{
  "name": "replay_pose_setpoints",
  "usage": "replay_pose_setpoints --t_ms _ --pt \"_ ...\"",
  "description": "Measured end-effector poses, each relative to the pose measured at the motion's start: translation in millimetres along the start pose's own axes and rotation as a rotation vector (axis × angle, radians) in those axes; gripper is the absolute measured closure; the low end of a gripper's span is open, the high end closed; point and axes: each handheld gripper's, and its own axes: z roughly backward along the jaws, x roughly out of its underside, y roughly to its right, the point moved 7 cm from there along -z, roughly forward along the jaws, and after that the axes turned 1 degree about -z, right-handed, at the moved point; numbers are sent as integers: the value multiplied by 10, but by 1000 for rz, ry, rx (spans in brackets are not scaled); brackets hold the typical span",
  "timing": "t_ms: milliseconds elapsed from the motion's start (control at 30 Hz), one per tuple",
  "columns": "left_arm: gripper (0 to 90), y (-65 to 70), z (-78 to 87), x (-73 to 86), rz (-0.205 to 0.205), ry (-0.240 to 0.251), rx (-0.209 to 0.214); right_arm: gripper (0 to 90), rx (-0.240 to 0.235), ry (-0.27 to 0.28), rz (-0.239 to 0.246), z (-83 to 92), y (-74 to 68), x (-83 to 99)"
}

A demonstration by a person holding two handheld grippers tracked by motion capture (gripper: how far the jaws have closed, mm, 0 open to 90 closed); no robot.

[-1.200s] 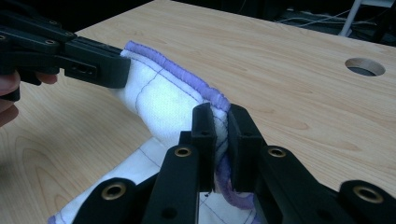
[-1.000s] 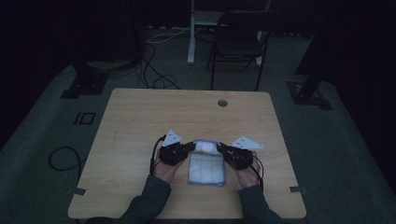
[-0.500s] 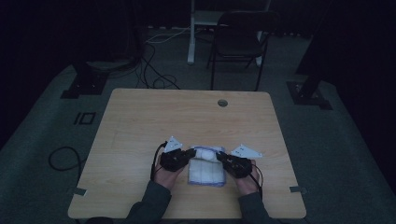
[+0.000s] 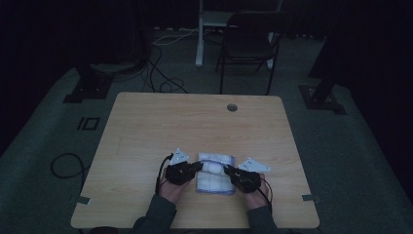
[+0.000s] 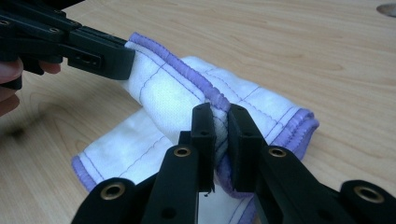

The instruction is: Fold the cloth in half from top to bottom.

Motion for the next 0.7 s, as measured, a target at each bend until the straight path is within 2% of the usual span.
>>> replay_pose_setpoints --t_ms 333,433,700 --pt "815 19 -2 102 9 -23 2 830 6 -12 -5 8 -2 65" --pt "793 -1 4 185 20 -47 -2 827 3 -23 -9 6 -16 106" --pt "756 -58 82 221 36 -30 -17 823 0 -34 -1 15 -43 139"
